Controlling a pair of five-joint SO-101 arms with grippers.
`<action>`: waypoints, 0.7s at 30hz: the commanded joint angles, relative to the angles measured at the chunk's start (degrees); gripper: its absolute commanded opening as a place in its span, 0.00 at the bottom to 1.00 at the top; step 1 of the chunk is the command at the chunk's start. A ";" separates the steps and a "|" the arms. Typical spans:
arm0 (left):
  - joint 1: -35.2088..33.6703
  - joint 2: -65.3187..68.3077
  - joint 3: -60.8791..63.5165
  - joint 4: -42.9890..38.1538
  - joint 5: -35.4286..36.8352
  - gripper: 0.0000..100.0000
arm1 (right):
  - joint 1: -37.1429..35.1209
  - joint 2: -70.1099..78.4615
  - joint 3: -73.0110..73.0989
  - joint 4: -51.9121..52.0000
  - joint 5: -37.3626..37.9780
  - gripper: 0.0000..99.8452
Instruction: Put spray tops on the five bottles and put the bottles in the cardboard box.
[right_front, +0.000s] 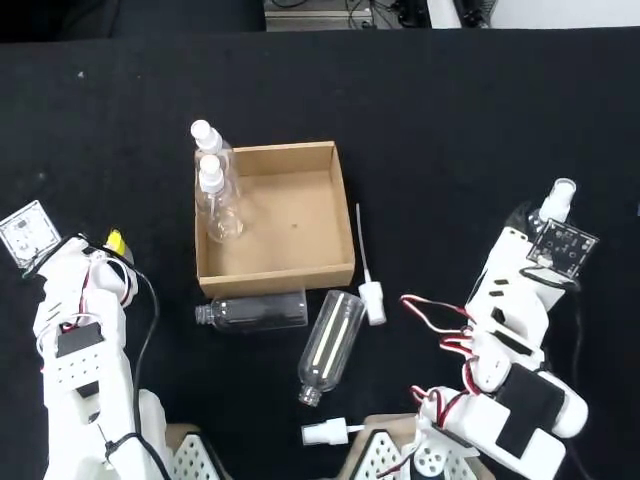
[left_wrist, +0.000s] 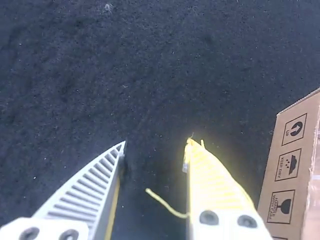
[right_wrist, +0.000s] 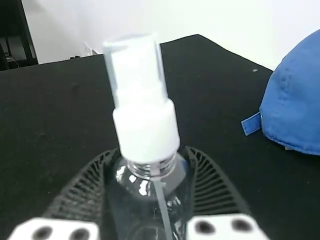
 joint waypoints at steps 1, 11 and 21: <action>-0.13 -1.14 -0.57 -1.32 0.18 0.16 | 0.79 -2.33 1.63 0.26 0.35 0.18; -0.13 -1.14 -0.57 -1.32 0.18 0.16 | 0.70 -2.33 1.98 0.26 0.35 0.18; -0.13 -1.14 -0.57 -1.32 0.18 0.16 | 1.76 -2.95 1.45 -0.62 0.18 0.04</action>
